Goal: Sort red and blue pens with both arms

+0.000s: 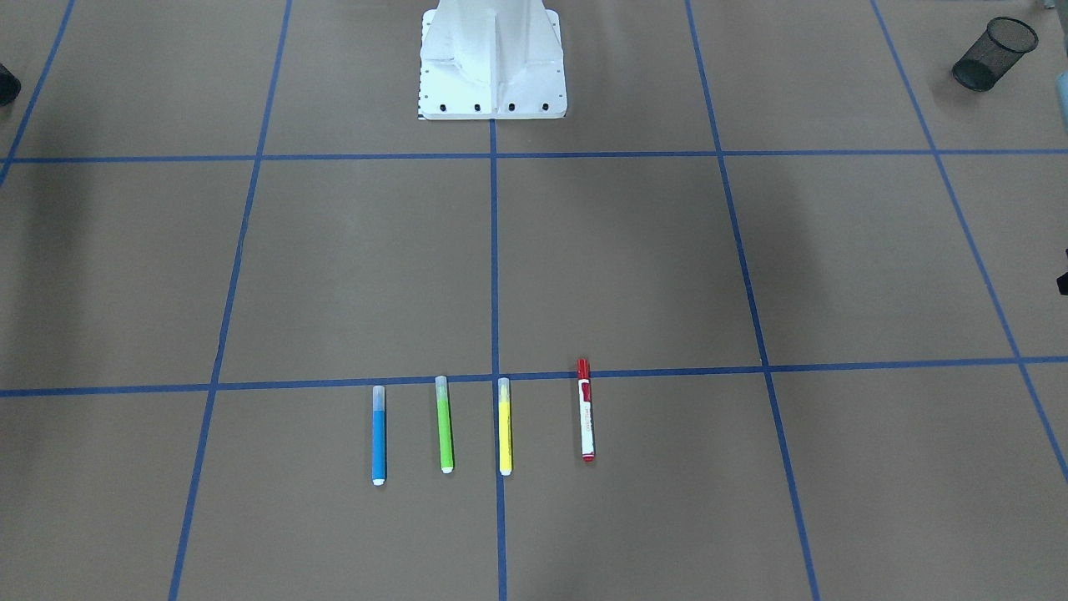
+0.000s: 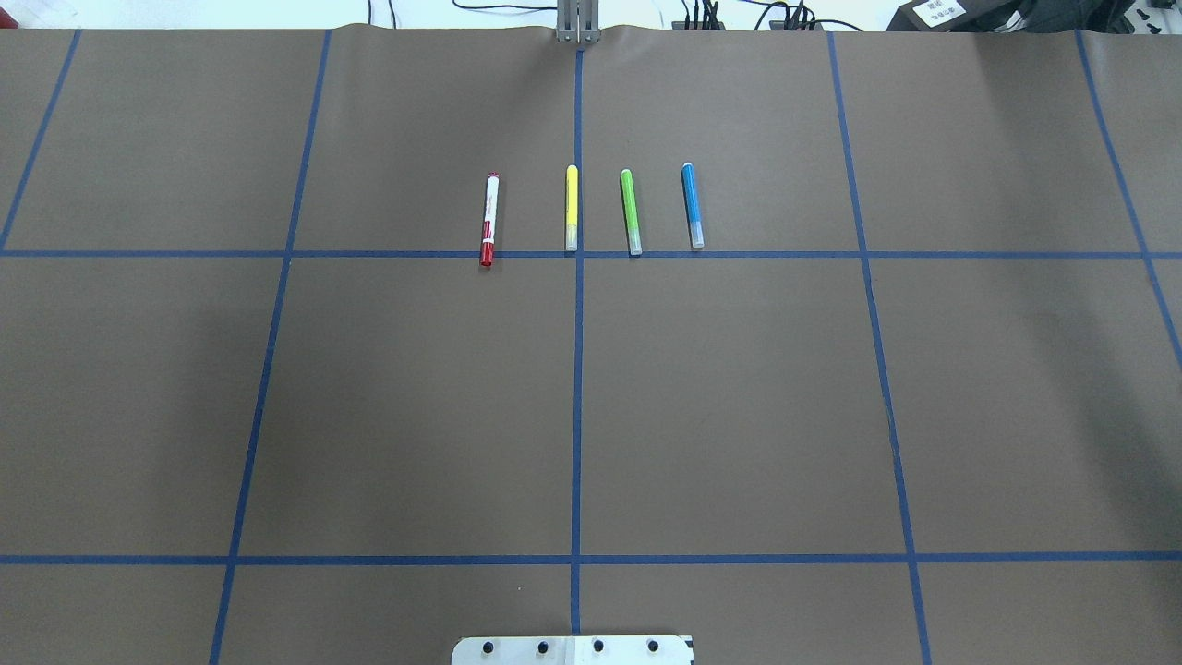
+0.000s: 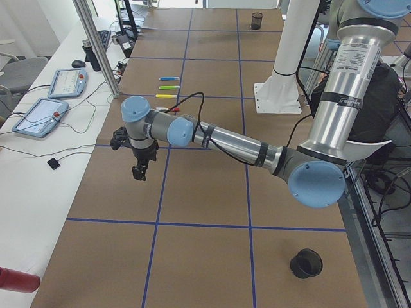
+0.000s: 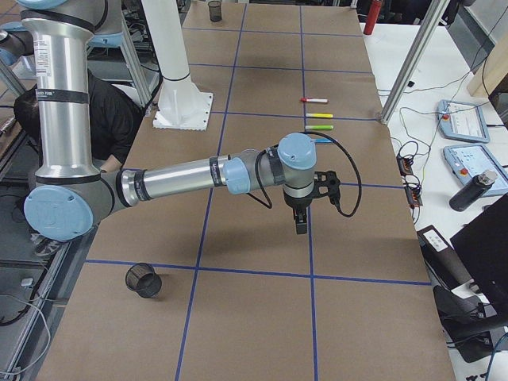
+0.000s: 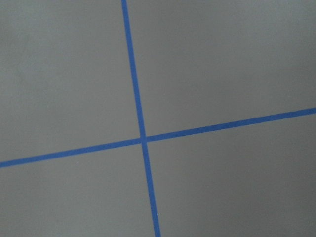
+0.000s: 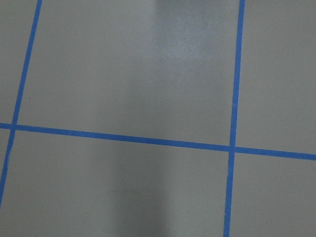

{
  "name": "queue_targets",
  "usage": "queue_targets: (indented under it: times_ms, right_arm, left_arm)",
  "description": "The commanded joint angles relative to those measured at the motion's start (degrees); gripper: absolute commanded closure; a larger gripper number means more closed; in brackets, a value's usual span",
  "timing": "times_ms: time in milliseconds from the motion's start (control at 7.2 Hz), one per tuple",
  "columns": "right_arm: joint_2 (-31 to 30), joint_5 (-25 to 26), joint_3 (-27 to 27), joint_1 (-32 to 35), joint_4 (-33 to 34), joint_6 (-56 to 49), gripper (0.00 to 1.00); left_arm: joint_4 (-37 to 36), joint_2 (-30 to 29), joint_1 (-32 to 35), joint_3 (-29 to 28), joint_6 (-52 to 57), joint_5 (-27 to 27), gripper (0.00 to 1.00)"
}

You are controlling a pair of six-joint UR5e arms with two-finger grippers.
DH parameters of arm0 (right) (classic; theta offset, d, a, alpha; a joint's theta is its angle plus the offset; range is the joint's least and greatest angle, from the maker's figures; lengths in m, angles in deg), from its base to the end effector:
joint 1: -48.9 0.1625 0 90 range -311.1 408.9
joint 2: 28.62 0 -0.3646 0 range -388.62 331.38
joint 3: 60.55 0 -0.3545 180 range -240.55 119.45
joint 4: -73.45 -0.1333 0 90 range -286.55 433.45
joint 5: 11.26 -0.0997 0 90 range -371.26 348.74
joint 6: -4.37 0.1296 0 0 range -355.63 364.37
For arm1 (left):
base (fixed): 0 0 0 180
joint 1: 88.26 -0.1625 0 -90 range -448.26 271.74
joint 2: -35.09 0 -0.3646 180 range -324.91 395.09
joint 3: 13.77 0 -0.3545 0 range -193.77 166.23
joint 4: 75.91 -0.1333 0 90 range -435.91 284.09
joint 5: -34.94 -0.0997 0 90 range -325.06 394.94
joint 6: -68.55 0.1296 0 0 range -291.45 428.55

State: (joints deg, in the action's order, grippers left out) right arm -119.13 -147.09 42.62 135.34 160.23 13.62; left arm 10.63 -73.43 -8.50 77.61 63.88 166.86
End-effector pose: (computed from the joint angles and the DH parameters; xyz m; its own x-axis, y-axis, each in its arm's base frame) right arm 0.0115 -0.4649 0.5090 0.6840 -0.0817 0.7249 -0.0509 0.9859 0.1592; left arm 0.0557 -0.5713 0.4518 0.7102 0.2404 -0.6617 -0.1131 0.9666 0.2299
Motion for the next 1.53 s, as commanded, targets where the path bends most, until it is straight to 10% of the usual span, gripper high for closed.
queue_targets:
  times_ms: [0,694,1389]
  right_arm:
    - [-0.7,-0.6,-1.2,-0.1,0.2,0.2,0.01]
    - [-1.0,-1.2,-1.4,-2.8,-1.3,1.1,0.01]
    - [10.9,-1.0,-4.1,-11.6,-0.4,15.3,0.01]
  left_arm:
    - [-4.9,-11.2,-5.9,-5.0,-6.6,-0.2,0.0]
    - [-2.6,-35.6,-23.8,-23.0,-31.2,-2.5,0.0]
    - [12.3,-38.7,-33.9,-31.3,-44.7,-10.4,0.05]
